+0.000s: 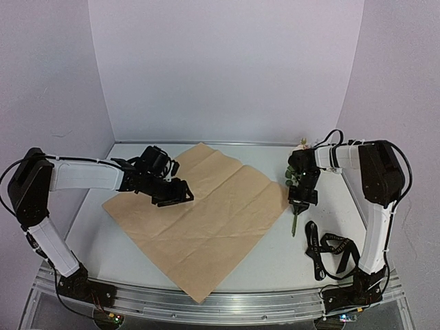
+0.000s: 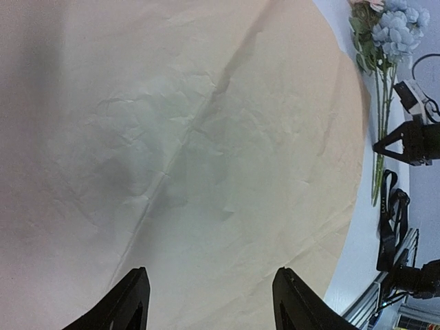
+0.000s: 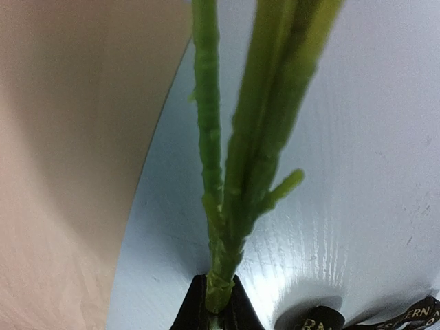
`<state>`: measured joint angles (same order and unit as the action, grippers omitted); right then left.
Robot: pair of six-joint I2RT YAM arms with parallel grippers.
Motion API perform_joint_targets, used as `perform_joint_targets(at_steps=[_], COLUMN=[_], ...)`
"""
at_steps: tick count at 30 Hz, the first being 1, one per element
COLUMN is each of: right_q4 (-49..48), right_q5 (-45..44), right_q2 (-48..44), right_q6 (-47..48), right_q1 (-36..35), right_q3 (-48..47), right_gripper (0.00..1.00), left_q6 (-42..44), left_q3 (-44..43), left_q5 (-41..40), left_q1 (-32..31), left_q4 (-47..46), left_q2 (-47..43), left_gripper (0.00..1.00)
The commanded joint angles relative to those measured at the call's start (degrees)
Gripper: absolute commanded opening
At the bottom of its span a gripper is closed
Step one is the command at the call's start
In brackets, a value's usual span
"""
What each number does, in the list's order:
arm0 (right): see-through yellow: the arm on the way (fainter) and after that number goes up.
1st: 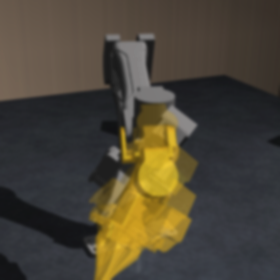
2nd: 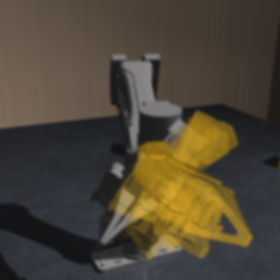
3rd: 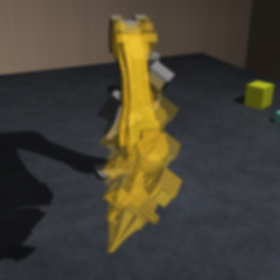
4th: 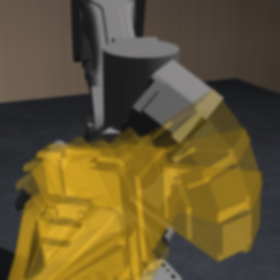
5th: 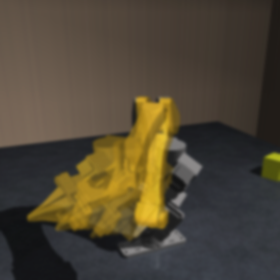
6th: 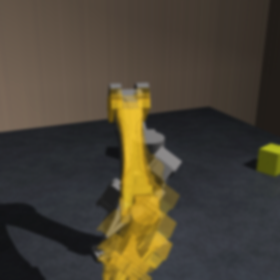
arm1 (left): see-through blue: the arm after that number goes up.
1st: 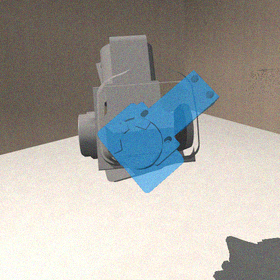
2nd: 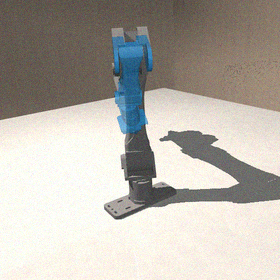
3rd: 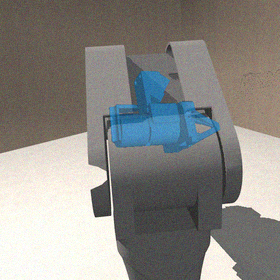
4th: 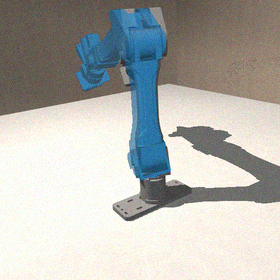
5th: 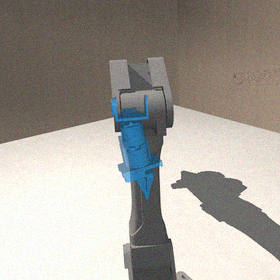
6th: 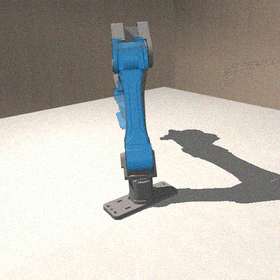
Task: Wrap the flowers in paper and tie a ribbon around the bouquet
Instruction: Pick up the fake flower from the corner of the board.
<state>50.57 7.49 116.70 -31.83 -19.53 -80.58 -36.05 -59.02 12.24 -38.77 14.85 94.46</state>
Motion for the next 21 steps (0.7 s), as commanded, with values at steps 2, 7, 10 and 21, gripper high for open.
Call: perform_joint_targets(at_steps=[2,7,10,21], right_q4=[3.48,5.94,7.35,8.90], right_q5=[-1.07,-0.49,-0.45,0.58], right_q2=[-8.65,-13.44,-15.84,-20.72], right_q6=[2.81,4.55,5.77,7.60], right_q1=[0.24,0.12,-0.34,-7.25], right_q3=[-0.09,-1.42,-1.90,-4.12], right_gripper=[0.00,0.00,0.00,0.00], left_q6=[1.03,2.44,3.00,7.62], left_q3=[-1.95,-1.47,-2.28,-10.71], left_q5=[0.97,-2.40,-6.28,-2.62], left_q1=[5.22,11.40,14.72,19.96], left_q4=[-1.30,1.31,4.40,-0.74], left_q2=[1.77,-0.28,0.38,10.02], left_gripper=[0.63,0.64,0.65,0.72])
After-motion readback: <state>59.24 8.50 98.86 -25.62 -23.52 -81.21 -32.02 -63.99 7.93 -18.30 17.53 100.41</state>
